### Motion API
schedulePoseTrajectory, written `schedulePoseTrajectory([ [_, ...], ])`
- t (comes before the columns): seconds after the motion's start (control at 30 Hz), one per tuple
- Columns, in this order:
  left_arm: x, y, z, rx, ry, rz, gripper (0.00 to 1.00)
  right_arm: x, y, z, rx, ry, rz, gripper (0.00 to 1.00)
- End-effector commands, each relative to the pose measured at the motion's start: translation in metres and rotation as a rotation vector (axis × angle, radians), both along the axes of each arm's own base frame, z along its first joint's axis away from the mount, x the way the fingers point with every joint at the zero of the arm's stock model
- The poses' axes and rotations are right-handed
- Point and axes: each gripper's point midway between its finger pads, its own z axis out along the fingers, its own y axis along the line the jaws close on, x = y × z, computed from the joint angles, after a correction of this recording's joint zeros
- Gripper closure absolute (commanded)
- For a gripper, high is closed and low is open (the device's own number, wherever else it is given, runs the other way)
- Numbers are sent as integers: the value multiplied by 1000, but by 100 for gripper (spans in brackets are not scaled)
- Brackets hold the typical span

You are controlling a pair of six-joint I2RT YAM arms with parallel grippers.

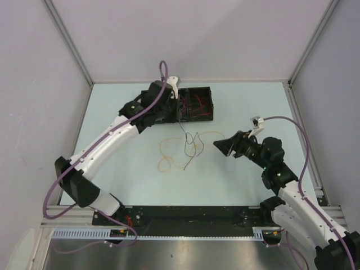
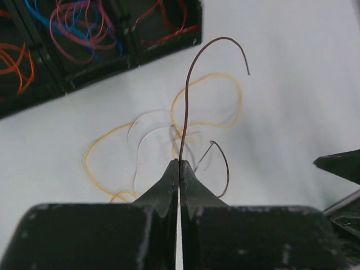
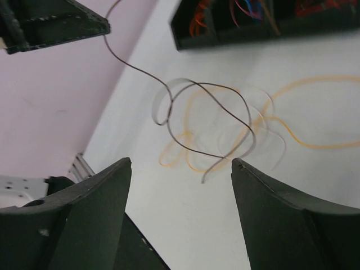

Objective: Untangle the cables

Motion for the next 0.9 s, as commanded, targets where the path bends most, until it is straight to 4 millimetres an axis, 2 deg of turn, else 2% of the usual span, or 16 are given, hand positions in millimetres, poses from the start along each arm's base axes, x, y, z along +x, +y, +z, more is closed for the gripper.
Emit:
schedulePoseTrajectory([
  [0.0,-19,-4,76,-109,-55,-51,100,-13,11,90,124,-170,92,23],
  [0.03,-19,-5,81,-122,-56,-53,100,-16,12,106,145,-196,110,23],
  [0.17,-27,-17,106,-218,-58,-88,100,-27,20,137,185,-258,167,21],
  [0.23,-32,-20,113,-256,-61,-106,100,-27,26,139,174,-259,191,21],
  [0.27,-31,-22,117,-277,-66,-101,100,-28,28,147,174,-274,205,21],
  [0.3,-33,-22,119,-287,-65,-99,100,-27,35,142,164,-257,226,21],
  [0.37,-34,-25,125,-316,-67,-103,100,-23,42,145,147,-269,234,21],
  [0.5,-38,-28,135,-357,-69,-116,100,-18,67,132,100,-238,266,21],
  [0.67,-43,-31,142,-394,-68,-132,100,-4,78,107,47,-161,214,25],
  [0.87,-49,-37,142,-430,-54,-169,100,4,89,97,9,-175,207,26],
])
